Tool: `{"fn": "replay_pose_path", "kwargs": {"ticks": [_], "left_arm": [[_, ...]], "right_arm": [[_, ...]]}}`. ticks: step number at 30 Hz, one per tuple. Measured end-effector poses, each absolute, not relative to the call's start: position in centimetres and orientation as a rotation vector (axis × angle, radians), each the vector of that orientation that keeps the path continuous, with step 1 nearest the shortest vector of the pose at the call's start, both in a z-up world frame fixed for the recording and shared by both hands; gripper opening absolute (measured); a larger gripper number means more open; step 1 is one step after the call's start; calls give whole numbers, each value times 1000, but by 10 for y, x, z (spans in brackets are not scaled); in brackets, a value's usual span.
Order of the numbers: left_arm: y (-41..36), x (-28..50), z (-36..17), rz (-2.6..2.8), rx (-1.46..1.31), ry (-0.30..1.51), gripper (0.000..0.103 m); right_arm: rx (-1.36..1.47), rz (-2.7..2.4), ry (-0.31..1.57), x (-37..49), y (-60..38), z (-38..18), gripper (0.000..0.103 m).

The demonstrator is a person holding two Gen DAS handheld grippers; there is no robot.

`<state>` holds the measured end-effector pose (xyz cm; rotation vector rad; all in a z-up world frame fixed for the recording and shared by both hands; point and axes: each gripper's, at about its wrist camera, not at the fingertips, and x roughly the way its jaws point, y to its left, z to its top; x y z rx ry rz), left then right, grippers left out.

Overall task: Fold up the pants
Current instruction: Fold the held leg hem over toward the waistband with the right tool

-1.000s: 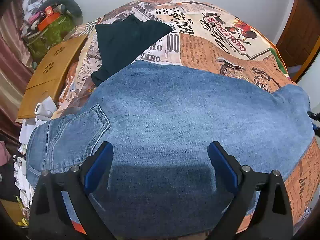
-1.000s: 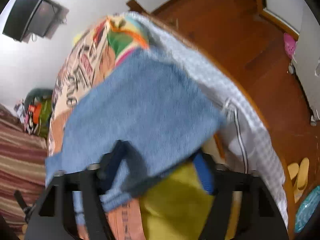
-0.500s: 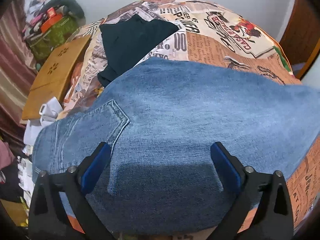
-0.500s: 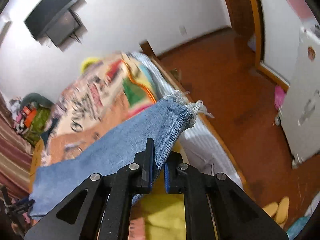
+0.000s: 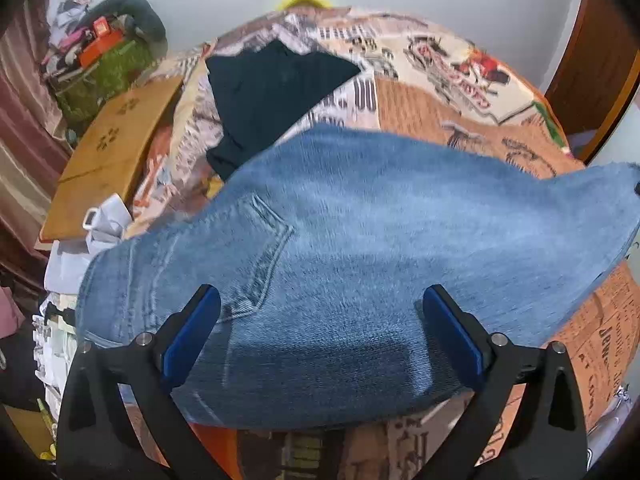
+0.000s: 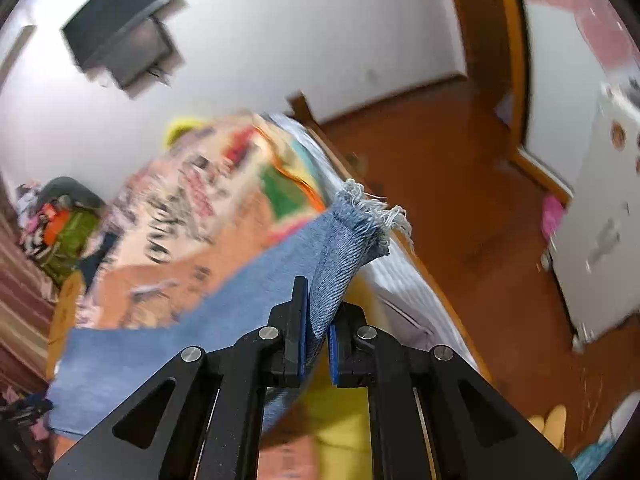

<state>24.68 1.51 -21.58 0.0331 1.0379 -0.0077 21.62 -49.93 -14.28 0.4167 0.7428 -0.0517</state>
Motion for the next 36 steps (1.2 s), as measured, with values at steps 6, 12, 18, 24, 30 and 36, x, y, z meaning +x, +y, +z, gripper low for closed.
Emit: {"fn": "replay_pose_path", "kwargs": {"ticks": [6,12,18,24,30,36], "left_arm": [[14,245,-188,2,39,932,102],[17,235,-168,28,112,834,102],[39,220,-167,49,102,836,102],[64,212,-171,83,43,853,102],[76,209,-180,96,4,888,102],[68,211,-182,81,20,899,102]], "right_arm": [[319,111,610,219,-434,-75,7],[272,241,584,235,-359,-54,7],[262,372,621,256,-285,-72,7],[237,514,718,264,-222,-99,7],[147,604,881,266,-170,-144,7],[45,676,1059,247,-141,-184,18]]}}
